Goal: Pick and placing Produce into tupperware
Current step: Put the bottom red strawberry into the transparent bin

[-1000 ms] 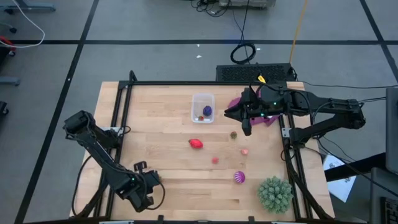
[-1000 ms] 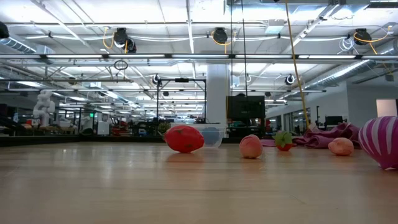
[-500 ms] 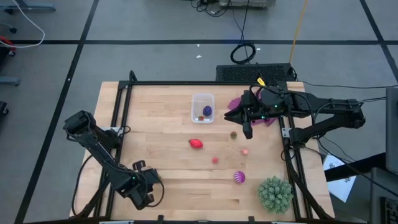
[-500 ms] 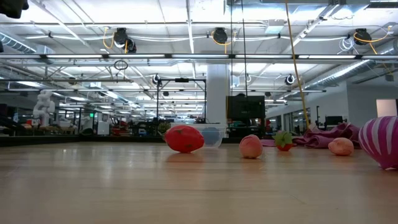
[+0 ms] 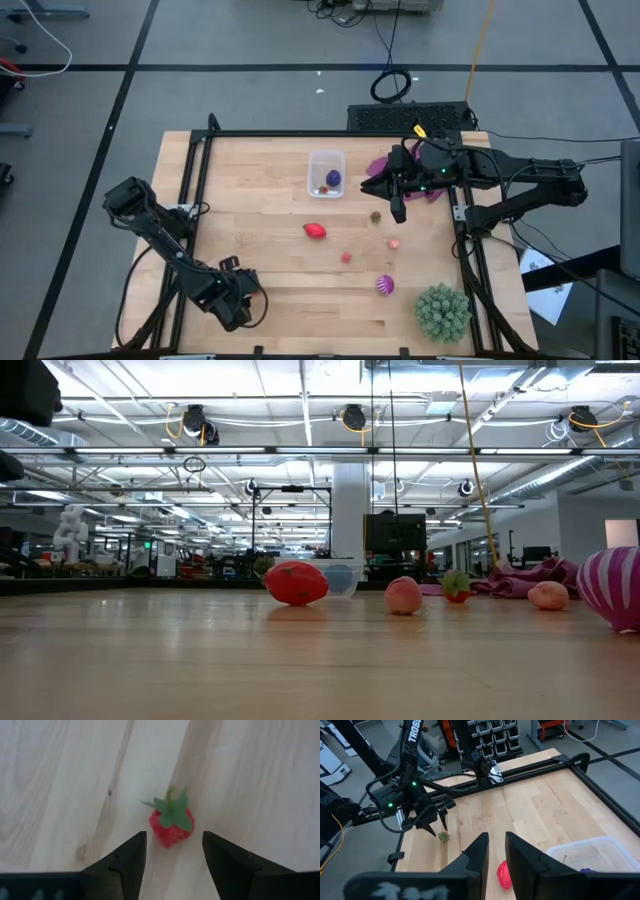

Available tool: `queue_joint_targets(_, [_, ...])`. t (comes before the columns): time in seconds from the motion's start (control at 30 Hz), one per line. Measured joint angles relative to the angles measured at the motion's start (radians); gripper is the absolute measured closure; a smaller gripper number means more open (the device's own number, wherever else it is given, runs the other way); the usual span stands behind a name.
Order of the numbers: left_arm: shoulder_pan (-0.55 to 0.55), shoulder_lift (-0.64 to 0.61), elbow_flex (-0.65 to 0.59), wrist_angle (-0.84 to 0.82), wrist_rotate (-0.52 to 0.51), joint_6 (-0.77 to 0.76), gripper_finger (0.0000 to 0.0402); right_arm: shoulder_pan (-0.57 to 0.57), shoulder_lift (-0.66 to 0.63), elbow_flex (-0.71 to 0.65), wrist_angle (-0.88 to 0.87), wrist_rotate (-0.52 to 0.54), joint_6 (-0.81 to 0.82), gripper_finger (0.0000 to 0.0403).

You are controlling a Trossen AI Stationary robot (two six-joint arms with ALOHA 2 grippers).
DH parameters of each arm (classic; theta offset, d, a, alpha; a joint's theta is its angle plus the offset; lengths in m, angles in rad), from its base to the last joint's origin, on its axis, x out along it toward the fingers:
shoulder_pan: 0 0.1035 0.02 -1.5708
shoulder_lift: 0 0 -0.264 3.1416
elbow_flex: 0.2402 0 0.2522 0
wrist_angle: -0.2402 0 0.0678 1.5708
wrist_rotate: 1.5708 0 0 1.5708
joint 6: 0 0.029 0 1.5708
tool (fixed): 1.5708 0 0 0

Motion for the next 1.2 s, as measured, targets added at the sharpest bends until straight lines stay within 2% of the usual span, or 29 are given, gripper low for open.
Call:
queue_joint_targets(0.37, [0.048,0.0,-0.107,0.113,-0.001,0.015,0.0201,0.0,0.0,0.0,0.0,0.0,0.0,0.0346])
queue_joint_targets(0.93, [0.053,0.0,-0.121,0.14,-0.038,0.03,0.0203,0.0,0.0,0.0,-0.001,0.0,0.0,0.0346])
queue_joint_targets(1.2, [0.053,0.0,-0.121,0.142,-0.042,0.021,0.0251,0.0,0.0,0.0,-0.001,0.0,0.0,0.0346])
